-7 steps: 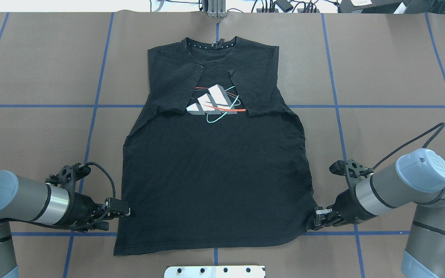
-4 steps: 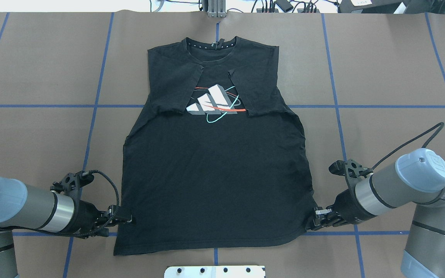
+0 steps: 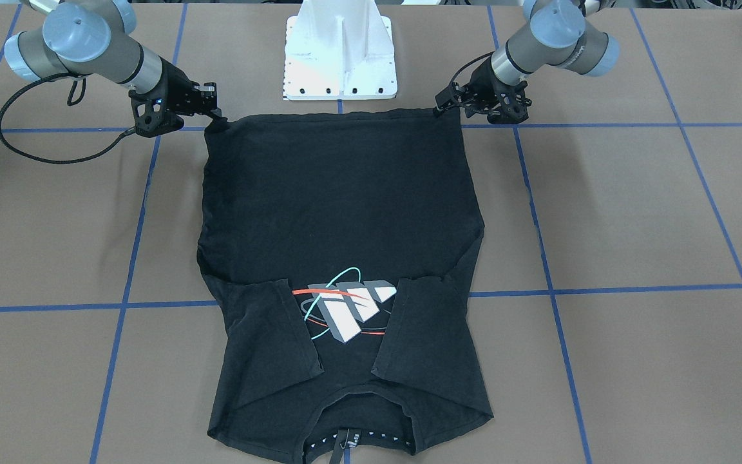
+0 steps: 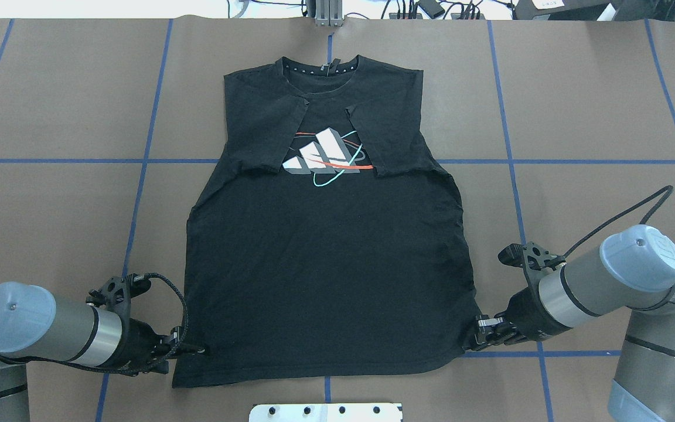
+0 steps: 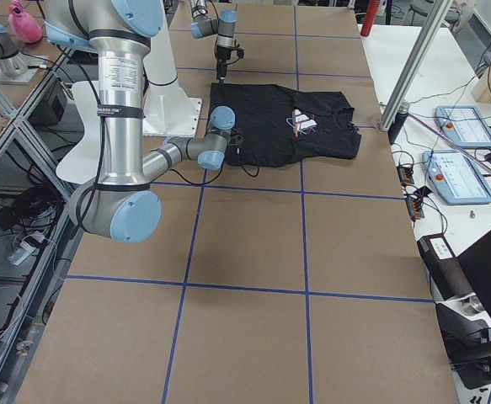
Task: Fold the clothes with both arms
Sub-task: 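Grasp the hem corner nearest the left gripper with the left gripper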
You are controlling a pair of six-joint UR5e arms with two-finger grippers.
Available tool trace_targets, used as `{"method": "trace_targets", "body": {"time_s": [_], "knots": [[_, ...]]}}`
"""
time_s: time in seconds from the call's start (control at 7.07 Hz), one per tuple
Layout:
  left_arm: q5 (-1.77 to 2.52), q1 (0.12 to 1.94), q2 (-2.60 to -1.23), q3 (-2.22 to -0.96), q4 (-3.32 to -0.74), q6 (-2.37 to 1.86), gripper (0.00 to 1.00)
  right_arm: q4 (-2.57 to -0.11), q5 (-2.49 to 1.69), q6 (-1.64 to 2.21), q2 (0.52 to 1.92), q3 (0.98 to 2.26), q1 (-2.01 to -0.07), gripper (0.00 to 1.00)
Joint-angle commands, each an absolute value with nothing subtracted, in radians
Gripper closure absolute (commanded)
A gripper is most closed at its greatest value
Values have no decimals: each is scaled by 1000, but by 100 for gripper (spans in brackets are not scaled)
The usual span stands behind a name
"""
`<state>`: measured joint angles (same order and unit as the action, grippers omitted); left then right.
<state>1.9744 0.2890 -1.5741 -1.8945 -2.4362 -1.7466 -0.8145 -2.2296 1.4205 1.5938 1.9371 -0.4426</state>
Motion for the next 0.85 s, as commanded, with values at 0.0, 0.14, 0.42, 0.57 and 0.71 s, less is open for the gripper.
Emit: {"method": "trace_targets", "body": {"time_s": [0.0, 0.14, 0.42, 0.57, 0.71], "knots": [[1974, 262, -1575, -1894, -2434, -1776, 13, -815, -2230, 1420, 1594, 1937, -443, 100], [1974, 255, -1575, -1894, -2434, -1776, 13, -815, -2230, 1420, 1592, 1937, -443, 100], [1974, 246, -1574, -1894, -2434, -1776, 12, -815, -2230, 1420, 1588, 1937, -443, 100], [1974, 244, -1574, -1893, -2434, -1776, 12, -815, -2230, 1420, 1588, 1937, -443, 100], [1974, 242, -1574, -1893, -2434, -1776, 12, -815, -2230, 1420, 1588, 1937, -443, 100]]}}
